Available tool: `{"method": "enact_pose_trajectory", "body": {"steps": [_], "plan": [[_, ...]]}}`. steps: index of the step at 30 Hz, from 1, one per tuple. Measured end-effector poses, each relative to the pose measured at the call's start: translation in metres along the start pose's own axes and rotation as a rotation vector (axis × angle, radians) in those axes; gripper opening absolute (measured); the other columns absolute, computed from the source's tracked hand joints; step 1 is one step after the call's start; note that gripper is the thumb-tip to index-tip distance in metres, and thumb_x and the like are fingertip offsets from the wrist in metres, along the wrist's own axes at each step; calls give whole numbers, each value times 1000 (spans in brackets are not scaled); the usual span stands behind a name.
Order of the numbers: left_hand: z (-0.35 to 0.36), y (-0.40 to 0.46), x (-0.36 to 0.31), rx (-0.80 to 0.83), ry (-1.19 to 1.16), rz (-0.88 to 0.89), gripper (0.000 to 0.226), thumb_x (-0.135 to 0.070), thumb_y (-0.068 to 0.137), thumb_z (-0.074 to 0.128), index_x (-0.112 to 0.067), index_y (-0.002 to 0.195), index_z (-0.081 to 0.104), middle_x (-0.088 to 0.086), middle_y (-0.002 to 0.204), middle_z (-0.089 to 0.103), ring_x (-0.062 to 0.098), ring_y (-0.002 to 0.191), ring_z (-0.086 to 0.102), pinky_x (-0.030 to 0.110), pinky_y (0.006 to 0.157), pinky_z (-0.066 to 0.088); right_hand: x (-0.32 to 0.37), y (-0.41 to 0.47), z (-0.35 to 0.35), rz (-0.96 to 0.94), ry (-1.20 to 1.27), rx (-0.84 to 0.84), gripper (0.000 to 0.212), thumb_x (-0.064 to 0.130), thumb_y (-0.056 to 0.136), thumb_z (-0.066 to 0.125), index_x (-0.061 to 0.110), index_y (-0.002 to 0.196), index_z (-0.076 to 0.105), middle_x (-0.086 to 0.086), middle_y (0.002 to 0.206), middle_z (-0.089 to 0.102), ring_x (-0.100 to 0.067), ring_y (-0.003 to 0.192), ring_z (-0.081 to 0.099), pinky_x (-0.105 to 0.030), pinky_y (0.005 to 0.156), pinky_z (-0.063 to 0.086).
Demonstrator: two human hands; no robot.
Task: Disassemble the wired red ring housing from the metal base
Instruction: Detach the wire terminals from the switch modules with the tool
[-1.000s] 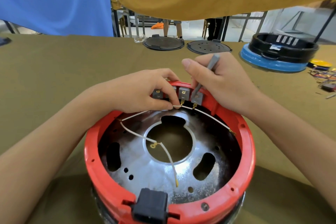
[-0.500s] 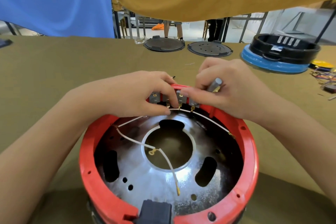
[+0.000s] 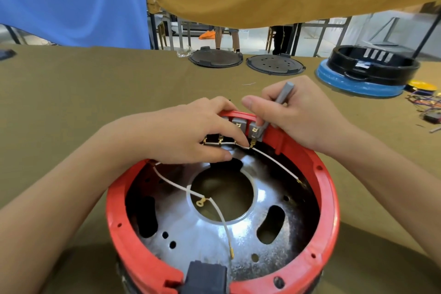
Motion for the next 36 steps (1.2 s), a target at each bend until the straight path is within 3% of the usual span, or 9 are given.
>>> {"method": "enact_pose_trajectory", "body": {"steps": [7,10,13,16,19,22,26,31,36], "plan": [[1,0,1,-5,7,1,33,-46,90,59,-54,122,56,-12,142,30,10,130,32,35,111,30,-5,-1,2,64,116,-58,44,29,97,63,9,58,70,3,46,56,-2,46,49,-11,51,37],[1,1,1,-9,17,0,34,-49,89,58,-55,122,56,-13,141,30,10,129,32,37,110,32,-6,-4,1,6,81,-95,46,29,98,61,7,58,67,8,45,54,-6,46,52,-12,50,34],[2,1,2,-4,44,-2,38,-53,87,56,-56,125,52,-12,143,29,11,130,32,40,111,33,-2,-7,0,-115,-107,-100,53,41,95,58,5,56,59,-9,58,58,-16,61,53,-26,55,38],[2,1,3,-7,48,6,40,-55,86,56,-57,126,51,-12,142,30,11,130,33,41,110,34,4,-7,0,-132,-159,-57,42,45,91,60,25,54,57,-10,67,59,-9,69,55,-19,56,38],[2,0,3,-9,40,4,41,-59,83,52,-59,124,52,-13,142,30,11,131,33,41,110,34,-1,-3,1,-93,-107,-55,47,35,93,65,6,57,61,-17,63,59,-21,61,52,-30,54,38],[2,1,3,-6,36,1,42,-60,82,52,-59,124,51,-12,143,30,11,131,32,41,111,33,-4,-1,3,-9,7,-64,46,30,95,64,4,57,65,-5,51,58,-15,50,50,-23,50,36],[3,2,3,-9,43,12,40,-58,84,54,-58,124,51,-12,141,30,12,130,34,42,110,34,-7,0,5,62,79,-99,46,31,97,61,11,57,69,-2,52,60,-9,50,50,-19,54,38],[3,3,4,-6,37,8,40,-59,84,53,-58,124,52,-11,141,31,12,130,34,42,110,34,-7,0,6,93,85,-119,49,32,100,57,9,57,67,12,42,48,-3,46,46,-13,52,33],[2,2,2,-13,20,-7,40,-59,83,50,-58,123,53,-11,141,30,10,130,33,40,110,34,-4,-4,3,66,55,-146,52,49,96,56,8,64,63,10,45,46,-6,46,43,-17,49,31]]}}
Point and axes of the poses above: each hand's wrist, its own y-axis towards the middle knuckle, its own z-axis out of the palm, x = y × z, the point moved 2 cm from there along y, towards the middle knuckle
